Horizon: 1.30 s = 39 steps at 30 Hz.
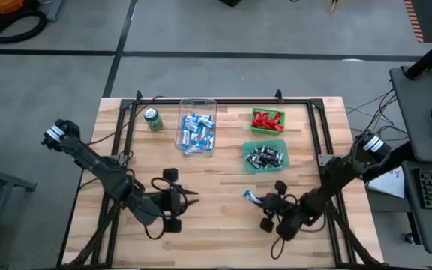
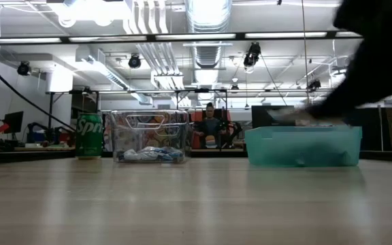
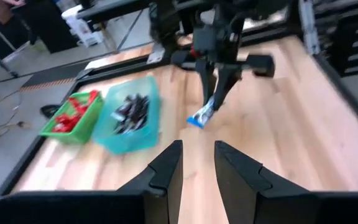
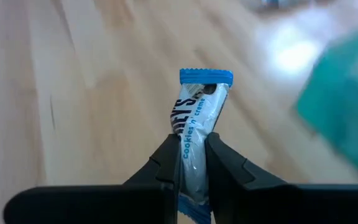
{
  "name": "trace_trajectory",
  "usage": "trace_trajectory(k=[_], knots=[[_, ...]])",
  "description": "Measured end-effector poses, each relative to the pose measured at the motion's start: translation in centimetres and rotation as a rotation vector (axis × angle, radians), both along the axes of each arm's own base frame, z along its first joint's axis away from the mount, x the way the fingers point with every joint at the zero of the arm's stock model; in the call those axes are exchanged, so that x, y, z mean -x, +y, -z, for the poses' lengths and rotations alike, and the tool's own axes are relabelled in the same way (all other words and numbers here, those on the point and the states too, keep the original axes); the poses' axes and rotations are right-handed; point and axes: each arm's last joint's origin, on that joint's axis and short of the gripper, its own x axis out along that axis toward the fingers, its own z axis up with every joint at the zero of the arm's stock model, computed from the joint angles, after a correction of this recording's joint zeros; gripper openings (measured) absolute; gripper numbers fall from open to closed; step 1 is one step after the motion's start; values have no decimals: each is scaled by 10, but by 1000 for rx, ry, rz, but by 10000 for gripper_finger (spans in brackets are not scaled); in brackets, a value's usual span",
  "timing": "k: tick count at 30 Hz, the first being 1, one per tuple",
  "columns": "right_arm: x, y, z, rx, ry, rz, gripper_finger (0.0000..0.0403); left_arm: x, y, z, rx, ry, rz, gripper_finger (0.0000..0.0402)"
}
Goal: Sort candy
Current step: Put the white candy into the transparent bin, then return to Home Position
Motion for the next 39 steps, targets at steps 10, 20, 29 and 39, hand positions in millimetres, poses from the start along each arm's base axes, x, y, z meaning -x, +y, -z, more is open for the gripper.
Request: trace_trajectory(k=[10, 20, 29, 39], knots=[[-73, -85, -72, 106, -251, -156, 41, 24, 18, -9, -80, 77, 2, 75], [-139, -225, -107, 139, -365, -317, 41, 51, 40, 16, -51, 51, -36, 75], [-195, -283, -76, 65, -334, -283, 109, 75, 61, 35, -24, -80, -31, 75], [-205, -291, -73, 34, -331, -316, 211, 103, 83, 59, 49, -154, -39, 75]])
